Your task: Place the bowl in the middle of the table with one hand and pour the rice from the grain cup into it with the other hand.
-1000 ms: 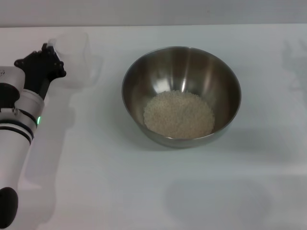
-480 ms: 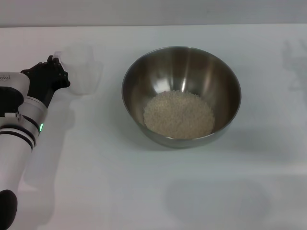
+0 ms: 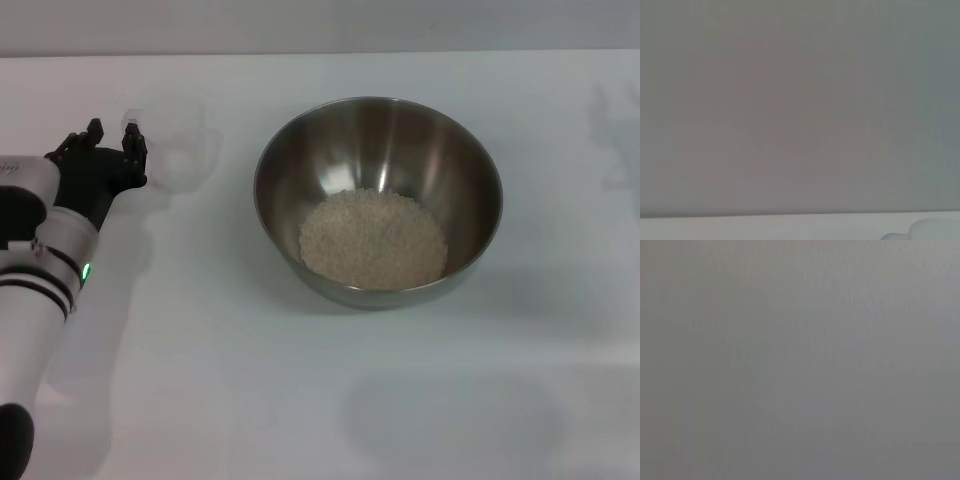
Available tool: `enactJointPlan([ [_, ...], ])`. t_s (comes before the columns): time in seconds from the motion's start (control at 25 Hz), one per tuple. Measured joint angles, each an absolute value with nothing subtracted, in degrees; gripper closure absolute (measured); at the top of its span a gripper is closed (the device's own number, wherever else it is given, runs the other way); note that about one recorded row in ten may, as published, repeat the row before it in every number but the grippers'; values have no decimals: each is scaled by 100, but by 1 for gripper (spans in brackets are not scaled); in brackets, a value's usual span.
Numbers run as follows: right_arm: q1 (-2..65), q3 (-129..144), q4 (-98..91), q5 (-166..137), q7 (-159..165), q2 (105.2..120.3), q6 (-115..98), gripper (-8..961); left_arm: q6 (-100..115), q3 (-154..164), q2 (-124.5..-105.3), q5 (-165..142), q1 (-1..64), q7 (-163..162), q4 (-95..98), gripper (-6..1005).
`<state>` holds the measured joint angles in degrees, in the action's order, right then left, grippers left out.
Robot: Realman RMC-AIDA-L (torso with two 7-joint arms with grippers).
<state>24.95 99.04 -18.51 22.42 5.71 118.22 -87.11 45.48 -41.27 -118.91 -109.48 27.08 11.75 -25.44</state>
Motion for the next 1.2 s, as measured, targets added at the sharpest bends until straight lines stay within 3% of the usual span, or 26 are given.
enactJointPlan([
  [0.12,2496,9904,-1848,2254,570,11821,-8689,577,4709,-4128,-11874,-11013,2512,1066,-2645,490],
  [0.4,2546,9904,-1467,2283,511,11848,-8643,578,6406,-4067,-11870,-11777,1632,411,-2893,363],
  [0.56,2548,9908,-1241,2285,509,11885,-8598,574,7358,-4066,-11886,-12170,1483,28,-2779,291],
  [0.8,2380,9938,-1008,2278,856,11940,-8186,568,8299,-3994,-11899,-12246,1564,27,-2500,204],
  [0.96,2364,9940,-953,2260,1037,11943,-7990,564,8351,-4019,-11900,-12237,1621,47,-2459,201],
  [1.2,2345,9901,-981,2305,1017,11951,-7941,437,8397,-4103,-11900,-12195,1878,80,-2229,196],
])
